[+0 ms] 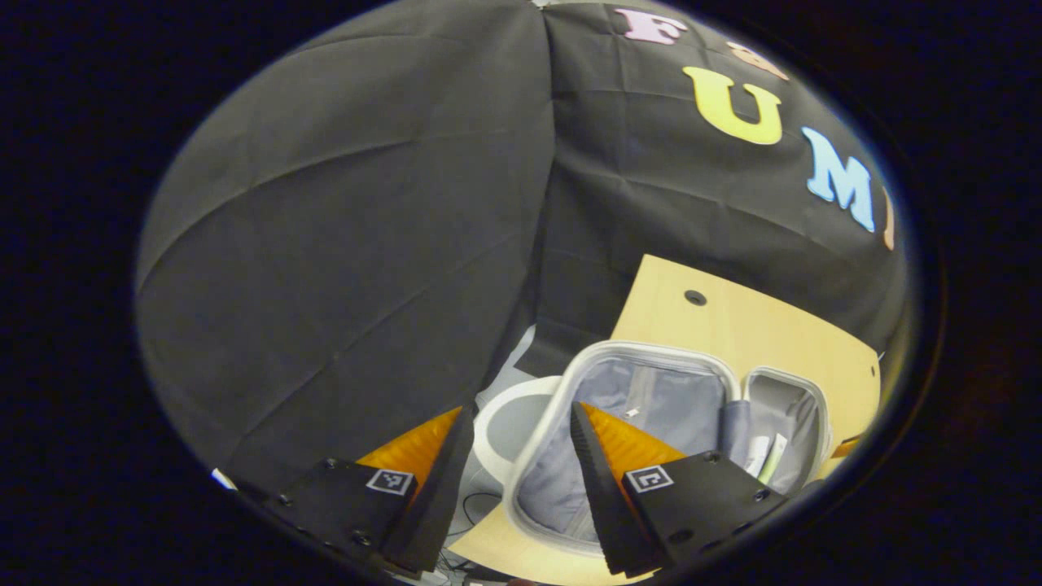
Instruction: First open the suitcase, pack the skin care products into it, and then close the suitcase.
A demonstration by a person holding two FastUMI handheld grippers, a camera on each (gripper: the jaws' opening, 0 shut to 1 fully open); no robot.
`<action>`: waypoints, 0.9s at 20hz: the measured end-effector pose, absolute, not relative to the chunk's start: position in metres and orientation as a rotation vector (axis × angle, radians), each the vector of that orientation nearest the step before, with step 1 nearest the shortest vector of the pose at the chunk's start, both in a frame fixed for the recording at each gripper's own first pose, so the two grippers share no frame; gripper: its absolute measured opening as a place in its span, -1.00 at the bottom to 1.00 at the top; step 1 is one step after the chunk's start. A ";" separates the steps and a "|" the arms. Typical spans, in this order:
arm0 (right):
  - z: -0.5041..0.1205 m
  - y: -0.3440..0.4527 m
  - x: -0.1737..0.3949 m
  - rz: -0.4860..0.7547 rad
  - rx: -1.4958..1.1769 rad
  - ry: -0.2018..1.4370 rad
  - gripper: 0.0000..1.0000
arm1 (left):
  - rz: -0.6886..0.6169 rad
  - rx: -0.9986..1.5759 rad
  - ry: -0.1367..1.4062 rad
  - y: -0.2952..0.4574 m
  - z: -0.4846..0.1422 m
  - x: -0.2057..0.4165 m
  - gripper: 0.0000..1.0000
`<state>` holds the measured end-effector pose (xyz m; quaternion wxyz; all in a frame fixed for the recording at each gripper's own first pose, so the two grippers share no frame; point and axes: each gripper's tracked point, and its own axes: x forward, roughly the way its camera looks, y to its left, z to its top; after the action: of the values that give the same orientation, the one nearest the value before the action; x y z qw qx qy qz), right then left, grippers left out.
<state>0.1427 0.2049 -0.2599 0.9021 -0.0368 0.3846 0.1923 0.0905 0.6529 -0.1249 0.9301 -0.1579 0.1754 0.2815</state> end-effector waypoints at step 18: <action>-0.279 0.090 0.138 0.123 0.031 0.913 0.75 | 0.532 -1.090 0.543 0.709 -0.289 0.145 0.59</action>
<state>0.1377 0.0903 -0.2786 0.8956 0.0149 0.4407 0.0595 0.1449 0.7088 -0.2885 0.7873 -0.5058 0.2519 0.2468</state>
